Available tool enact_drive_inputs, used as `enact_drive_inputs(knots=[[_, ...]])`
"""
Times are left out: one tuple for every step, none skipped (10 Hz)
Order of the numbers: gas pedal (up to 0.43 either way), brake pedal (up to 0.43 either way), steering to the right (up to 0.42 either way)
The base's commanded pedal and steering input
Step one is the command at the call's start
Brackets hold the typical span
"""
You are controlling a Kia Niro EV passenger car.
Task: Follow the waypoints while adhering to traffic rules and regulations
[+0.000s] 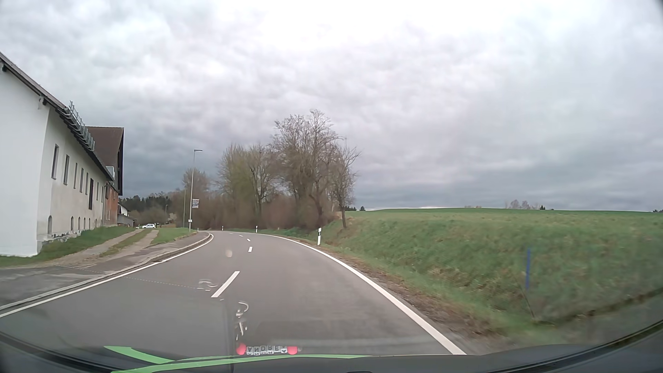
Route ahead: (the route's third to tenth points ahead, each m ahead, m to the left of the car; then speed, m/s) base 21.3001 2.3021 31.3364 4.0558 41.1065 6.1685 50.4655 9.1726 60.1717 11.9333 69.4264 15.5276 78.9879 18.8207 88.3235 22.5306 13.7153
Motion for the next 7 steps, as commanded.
enact_drive_inputs(knots=[[0.197, 0.0, -0.057], [0.197, 0.0, -0.057], [0.197, 0.0, -0.055], [0.197, 0.0, -0.052], [0.197, 0.0, -0.049], [0.197, 0.0, -0.046], [0.197, 0.0, -0.043]])
